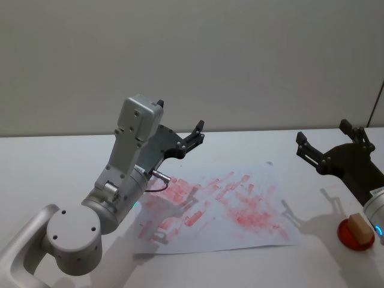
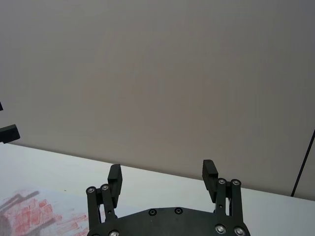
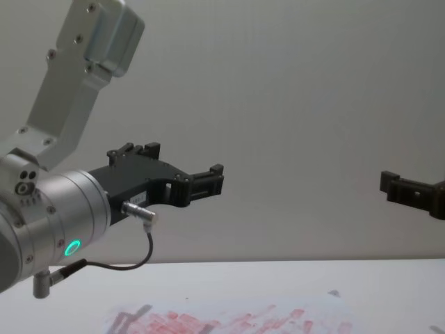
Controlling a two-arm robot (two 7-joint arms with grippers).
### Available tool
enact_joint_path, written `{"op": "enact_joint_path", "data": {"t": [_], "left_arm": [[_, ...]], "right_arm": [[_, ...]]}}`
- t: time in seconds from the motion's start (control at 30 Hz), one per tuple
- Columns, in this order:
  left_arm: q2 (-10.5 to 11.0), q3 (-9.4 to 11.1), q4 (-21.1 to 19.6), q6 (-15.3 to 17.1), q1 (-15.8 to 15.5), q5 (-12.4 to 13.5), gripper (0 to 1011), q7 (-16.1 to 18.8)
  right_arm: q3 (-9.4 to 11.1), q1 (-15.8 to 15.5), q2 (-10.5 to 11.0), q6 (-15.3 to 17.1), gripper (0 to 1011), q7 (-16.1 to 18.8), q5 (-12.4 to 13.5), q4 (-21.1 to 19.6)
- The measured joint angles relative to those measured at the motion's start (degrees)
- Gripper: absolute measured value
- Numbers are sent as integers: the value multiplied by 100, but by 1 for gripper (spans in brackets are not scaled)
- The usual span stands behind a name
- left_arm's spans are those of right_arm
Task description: Use the one hand to pick up the stamp and affix it onto the A4 paper.
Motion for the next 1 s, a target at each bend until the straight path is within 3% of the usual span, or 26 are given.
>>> {"op": "enact_joint_path", "data": {"t": [0.53,0.7,1.0], "left_arm": [[0,0,0,0,0,0,1001,0],[0,0,0,0,0,0,1001,1],[0,0,0,0,0,0,1001,0]], "right_arm": [[21,-53,37,1,1001,-17,29,-29],[104,-273,187,15,1001,-146,157,-180],[375,-1022,666,111,1001,-524,552,-600]]}}
